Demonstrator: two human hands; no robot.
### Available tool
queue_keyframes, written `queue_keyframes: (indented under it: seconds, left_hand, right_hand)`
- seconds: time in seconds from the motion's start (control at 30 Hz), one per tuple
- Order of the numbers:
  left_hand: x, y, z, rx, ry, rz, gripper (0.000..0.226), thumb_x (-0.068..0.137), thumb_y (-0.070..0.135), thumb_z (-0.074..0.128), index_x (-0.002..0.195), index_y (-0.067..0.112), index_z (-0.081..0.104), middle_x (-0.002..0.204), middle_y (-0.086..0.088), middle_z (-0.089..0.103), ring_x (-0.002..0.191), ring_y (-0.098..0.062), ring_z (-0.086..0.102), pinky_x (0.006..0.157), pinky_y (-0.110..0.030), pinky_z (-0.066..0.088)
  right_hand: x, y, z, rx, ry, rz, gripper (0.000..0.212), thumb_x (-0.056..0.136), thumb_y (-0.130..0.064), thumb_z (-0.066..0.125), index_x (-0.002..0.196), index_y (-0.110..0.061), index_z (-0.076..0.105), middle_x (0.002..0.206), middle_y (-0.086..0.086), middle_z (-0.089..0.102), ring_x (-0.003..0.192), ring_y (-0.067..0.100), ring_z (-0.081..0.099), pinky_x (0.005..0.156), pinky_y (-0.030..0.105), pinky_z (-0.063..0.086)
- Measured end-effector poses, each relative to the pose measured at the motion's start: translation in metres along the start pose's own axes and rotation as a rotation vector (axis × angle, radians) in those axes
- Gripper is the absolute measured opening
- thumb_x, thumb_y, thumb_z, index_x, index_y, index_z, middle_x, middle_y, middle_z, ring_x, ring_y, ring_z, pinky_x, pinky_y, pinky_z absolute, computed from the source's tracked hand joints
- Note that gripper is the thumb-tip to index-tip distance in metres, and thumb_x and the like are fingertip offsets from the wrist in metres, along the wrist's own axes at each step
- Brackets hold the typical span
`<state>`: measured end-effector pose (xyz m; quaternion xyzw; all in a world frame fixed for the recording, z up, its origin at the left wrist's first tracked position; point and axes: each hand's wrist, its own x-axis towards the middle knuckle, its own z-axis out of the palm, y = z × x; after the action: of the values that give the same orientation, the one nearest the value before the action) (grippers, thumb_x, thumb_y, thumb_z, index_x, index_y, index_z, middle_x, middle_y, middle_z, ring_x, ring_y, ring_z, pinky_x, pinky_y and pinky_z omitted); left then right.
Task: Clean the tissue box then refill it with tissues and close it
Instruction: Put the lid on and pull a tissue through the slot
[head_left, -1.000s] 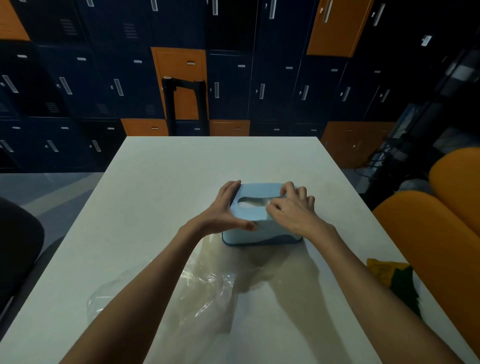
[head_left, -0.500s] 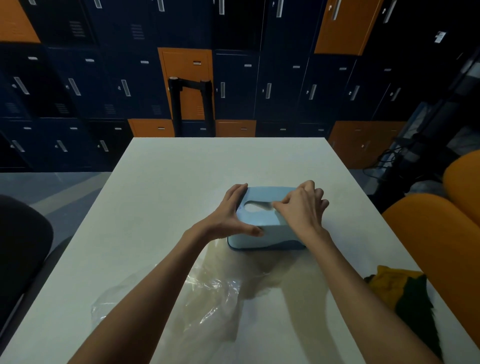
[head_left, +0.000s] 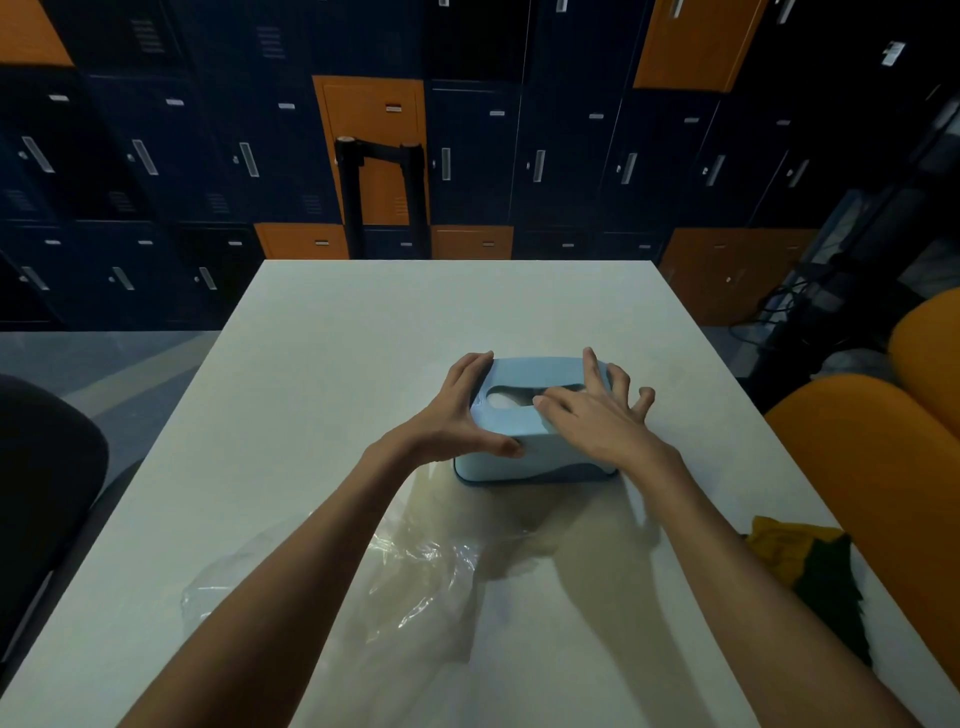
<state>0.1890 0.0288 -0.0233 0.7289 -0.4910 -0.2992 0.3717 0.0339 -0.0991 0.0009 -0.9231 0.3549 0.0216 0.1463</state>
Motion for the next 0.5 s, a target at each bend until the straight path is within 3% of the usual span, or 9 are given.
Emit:
queue_keyframes:
  seconds: [0.17, 0.33, 0.5]
  left_hand:
    - [-0.0007, 0.0007, 0.0004, 0.005, 0.007, 0.006, 0.119, 0.058, 0.046, 0.081, 0.152, 0.025, 0.01, 0.151, 0.018, 0.009, 0.13, -0.005, 0.021, 0.107, -0.022, 0.029]
    - [-0.0023, 0.0014, 0.0006, -0.001, 0.015, 0.012, 0.119, 0.058, 0.044, 0.081, 0.152, 0.023, 0.011, 0.151, 0.016, 0.011, 0.128, -0.003, 0.022, 0.106, -0.02, 0.029]
    - [-0.0014, -0.0004, -0.0014, 0.002, -0.005, 0.008, 0.12, 0.058, 0.045, 0.082, 0.153, 0.023, 0.011, 0.15, 0.02, 0.01, 0.13, -0.003, 0.021, 0.111, -0.024, 0.027]
  right_hand:
    - [-0.0017, -0.0002, -0.0008, 0.01, -0.013, -0.013, 0.033, 0.096, -0.052, 0.023, 0.104, -0.039, 0.053, 0.158, 0.001, -0.003, 0.14, 0.032, 0.0, 0.107, 0.061, 0.004]
    - [-0.0063, 0.0006, -0.0038, 0.087, 0.015, -0.017, 0.029, 0.096, -0.047, 0.034, 0.101, -0.03, 0.056, 0.151, -0.003, 0.007, 0.136, 0.027, 0.007, 0.108, 0.056, 0.009]
    - [-0.0108, 0.005, -0.0057, 0.179, 0.075, -0.038, 0.019, 0.092, -0.041, 0.048, 0.086, -0.03, 0.062, 0.143, -0.004, 0.019, 0.133, 0.023, 0.014, 0.105, 0.049, 0.013]
